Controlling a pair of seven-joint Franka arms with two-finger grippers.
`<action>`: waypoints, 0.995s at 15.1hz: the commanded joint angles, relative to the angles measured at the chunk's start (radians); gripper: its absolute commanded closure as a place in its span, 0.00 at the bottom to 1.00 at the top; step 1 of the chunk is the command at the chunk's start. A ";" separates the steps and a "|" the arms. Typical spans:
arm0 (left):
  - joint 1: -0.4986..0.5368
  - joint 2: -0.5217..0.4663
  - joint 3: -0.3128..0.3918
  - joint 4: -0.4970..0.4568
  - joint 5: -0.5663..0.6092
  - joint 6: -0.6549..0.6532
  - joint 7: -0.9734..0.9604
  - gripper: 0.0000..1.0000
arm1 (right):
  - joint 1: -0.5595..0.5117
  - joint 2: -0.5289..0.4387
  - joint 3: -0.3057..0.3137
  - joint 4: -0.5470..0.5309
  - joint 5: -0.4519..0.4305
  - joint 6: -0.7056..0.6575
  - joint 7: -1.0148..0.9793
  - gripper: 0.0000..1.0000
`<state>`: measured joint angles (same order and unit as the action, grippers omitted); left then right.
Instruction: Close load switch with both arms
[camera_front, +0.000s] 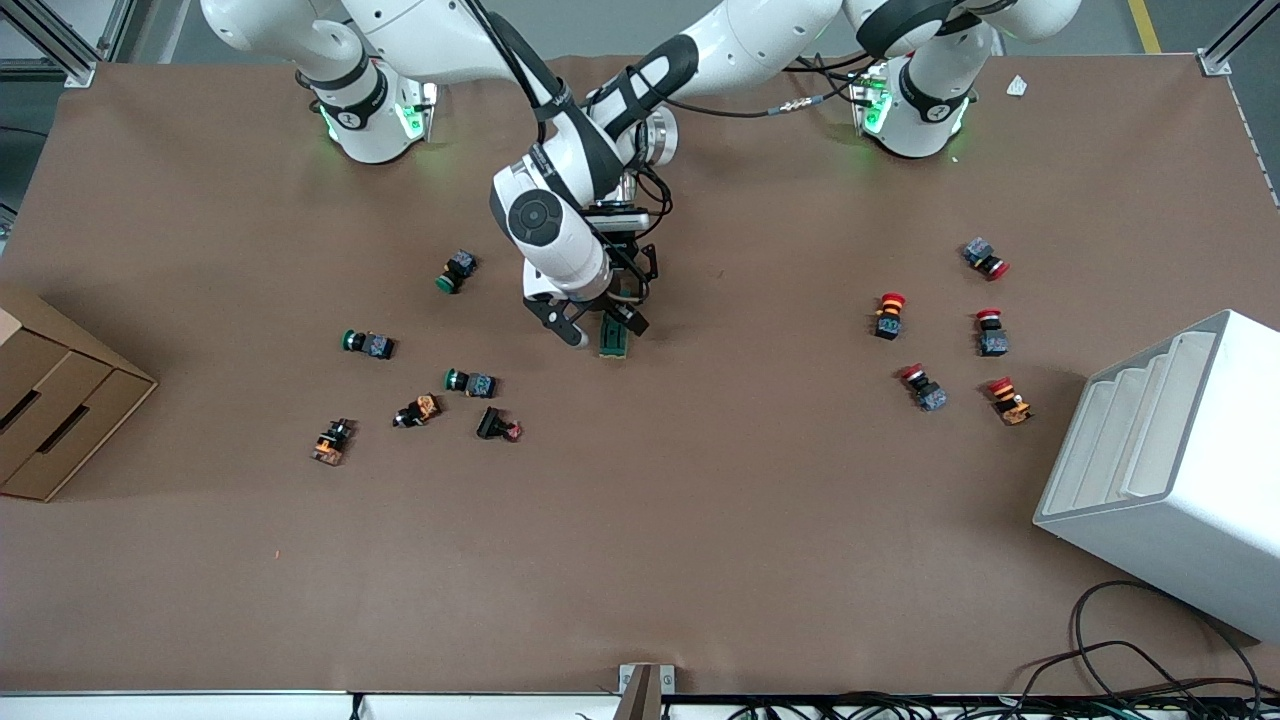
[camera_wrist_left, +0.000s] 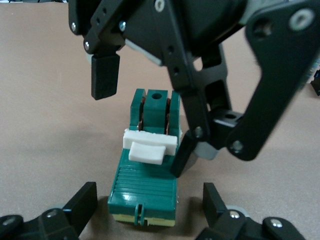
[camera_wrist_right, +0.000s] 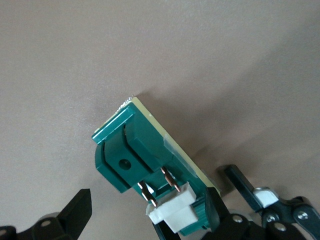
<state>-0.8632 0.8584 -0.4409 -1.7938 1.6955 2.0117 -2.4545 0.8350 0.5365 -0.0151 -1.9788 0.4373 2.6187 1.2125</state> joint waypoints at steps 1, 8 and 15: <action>-0.008 0.019 0.008 0.013 0.010 0.001 -0.012 0.06 | 0.027 0.045 -0.006 0.040 0.035 0.012 0.010 0.00; -0.010 0.022 0.008 0.011 0.012 -0.001 -0.012 0.06 | 0.015 0.062 -0.006 0.100 0.069 0.001 0.004 0.00; -0.010 0.024 0.008 0.013 0.016 -0.002 -0.014 0.06 | -0.039 0.062 -0.009 0.178 0.067 -0.064 -0.008 0.00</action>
<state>-0.8638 0.8586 -0.4407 -1.7934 1.6958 2.0110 -2.4547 0.8252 0.5626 -0.0246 -1.9031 0.4858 2.5342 1.2124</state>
